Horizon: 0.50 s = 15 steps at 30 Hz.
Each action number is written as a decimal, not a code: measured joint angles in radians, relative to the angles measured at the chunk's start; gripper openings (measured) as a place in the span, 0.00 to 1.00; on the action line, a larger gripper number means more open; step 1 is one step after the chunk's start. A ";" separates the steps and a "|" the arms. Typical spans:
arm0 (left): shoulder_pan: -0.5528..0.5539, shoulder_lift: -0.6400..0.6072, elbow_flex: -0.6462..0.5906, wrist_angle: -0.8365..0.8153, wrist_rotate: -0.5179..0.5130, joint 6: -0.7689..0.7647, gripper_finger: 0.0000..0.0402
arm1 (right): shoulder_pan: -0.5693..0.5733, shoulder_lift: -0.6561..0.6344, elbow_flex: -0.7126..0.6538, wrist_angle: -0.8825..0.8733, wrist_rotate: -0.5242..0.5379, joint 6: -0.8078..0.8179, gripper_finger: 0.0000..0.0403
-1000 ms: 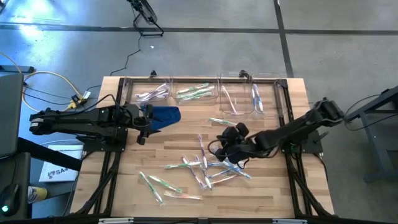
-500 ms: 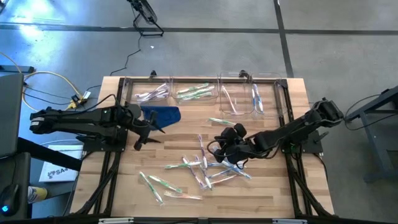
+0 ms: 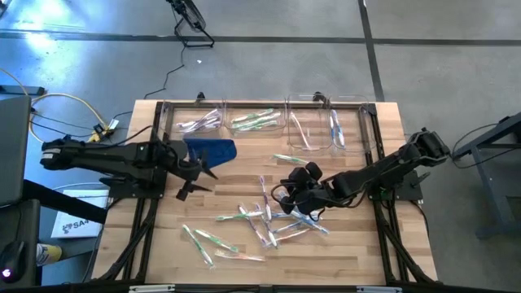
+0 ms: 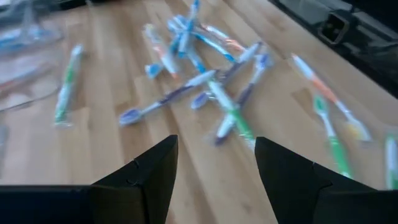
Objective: Pick & Place Toothbrushes
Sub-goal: Put the green toothbrush into the middle left transparent bin
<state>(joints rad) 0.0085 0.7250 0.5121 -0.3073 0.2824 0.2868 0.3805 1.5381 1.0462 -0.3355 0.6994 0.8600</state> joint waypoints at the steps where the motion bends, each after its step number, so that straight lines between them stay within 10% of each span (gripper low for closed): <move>1: -0.031 0.000 0.000 0.000 -0.015 -0.011 0.52 | 0.000 0.000 0.000 0.000 0.000 0.000 0.01; 15: -0.370 0.222 0.001 0.089 -0.398 -0.180 0.52 | 0.000 0.000 0.000 0.003 0.002 0.000 0.01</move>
<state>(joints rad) -0.3614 0.9472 0.5129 -0.2179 -0.1155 0.1063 0.3801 1.5379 1.0462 -0.3322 0.7018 0.8596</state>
